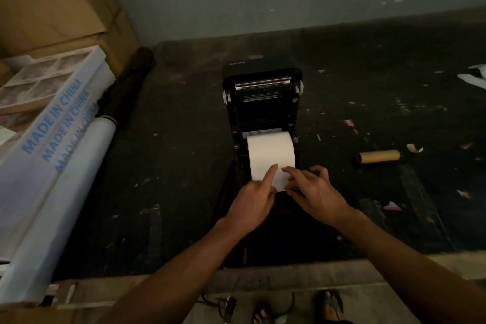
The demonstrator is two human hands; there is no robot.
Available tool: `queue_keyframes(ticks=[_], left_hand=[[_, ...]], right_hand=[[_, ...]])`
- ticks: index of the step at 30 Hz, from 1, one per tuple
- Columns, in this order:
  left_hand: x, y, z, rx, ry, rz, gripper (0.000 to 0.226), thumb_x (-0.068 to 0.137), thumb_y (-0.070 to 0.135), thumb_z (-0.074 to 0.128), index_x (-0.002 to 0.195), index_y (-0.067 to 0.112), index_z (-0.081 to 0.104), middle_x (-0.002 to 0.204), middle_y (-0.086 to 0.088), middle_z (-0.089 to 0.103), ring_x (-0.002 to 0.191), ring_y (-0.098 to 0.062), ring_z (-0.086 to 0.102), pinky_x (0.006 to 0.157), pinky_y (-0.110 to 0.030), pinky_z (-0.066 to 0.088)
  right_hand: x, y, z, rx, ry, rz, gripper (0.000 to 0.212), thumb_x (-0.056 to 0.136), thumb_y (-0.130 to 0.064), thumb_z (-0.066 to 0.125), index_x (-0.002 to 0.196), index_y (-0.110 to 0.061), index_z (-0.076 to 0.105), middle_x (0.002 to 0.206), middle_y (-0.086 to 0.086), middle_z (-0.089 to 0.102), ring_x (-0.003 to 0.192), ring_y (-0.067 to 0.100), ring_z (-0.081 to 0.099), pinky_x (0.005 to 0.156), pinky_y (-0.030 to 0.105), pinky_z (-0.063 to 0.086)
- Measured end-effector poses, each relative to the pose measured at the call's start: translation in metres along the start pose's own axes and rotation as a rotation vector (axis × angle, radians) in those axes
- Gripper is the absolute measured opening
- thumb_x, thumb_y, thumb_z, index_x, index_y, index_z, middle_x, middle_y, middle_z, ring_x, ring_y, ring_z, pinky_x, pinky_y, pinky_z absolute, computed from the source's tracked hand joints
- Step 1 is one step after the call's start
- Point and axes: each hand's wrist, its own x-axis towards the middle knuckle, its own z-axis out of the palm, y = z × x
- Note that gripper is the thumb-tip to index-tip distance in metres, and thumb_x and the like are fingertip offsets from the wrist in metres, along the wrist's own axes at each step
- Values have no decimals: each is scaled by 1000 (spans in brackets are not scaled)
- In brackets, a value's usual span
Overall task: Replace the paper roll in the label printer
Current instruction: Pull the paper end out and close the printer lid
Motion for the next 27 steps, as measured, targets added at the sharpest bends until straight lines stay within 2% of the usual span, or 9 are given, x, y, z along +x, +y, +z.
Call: queue_keyframes(ticks=[5,9,15,21,23,25,27], left_hand=[[-11,-2,9,35,102,31,64,95,12,51,149,13,19,105,-11,69,93,-23,62,87,-38,50],[-19,-1,12,26,171,2,60,95,12,51,148,12,22,102,-12,69,91,-24,61,85,-35,49],[-33,4,12,-28,189,-25,61,96,15,51,149,15,19,101,-11,70,95,-23,62,89,-31,46],[-38,10,10,-57,173,-56,75,91,18,62,149,20,16,114,-7,69,105,-20,61,95,-33,47],[-39,11,9,-90,174,-87,77,89,16,64,149,21,15,112,-7,70,104,-19,63,96,-31,47],[-40,11,9,-130,189,-98,78,88,12,65,149,17,17,105,-7,72,97,-16,66,94,-25,47],[-40,14,10,-164,213,-125,80,86,10,67,149,15,17,100,-6,73,91,-11,67,90,-12,44]], right_hand=[[-6,-8,-3,10,8,44,54,88,-20,59,137,-21,36,106,-2,68,115,16,54,102,37,20],[-12,-13,-5,26,24,70,52,88,-18,60,135,-19,40,107,1,68,115,19,55,105,41,21],[-21,-15,-2,66,43,64,59,86,-20,62,139,-21,36,109,-1,67,114,16,55,104,33,15],[-28,-16,-1,143,50,78,62,87,-20,61,141,-23,31,111,-2,66,117,13,53,105,31,12],[-30,-17,-2,164,48,89,62,87,-20,61,141,-24,30,111,-2,67,118,13,52,106,33,13],[-32,-18,-2,192,55,100,63,87,-19,62,141,-22,29,109,-3,68,118,13,52,107,35,15],[-34,-19,-4,212,55,124,66,87,-19,63,142,-22,28,108,-4,68,119,11,51,107,35,15]])
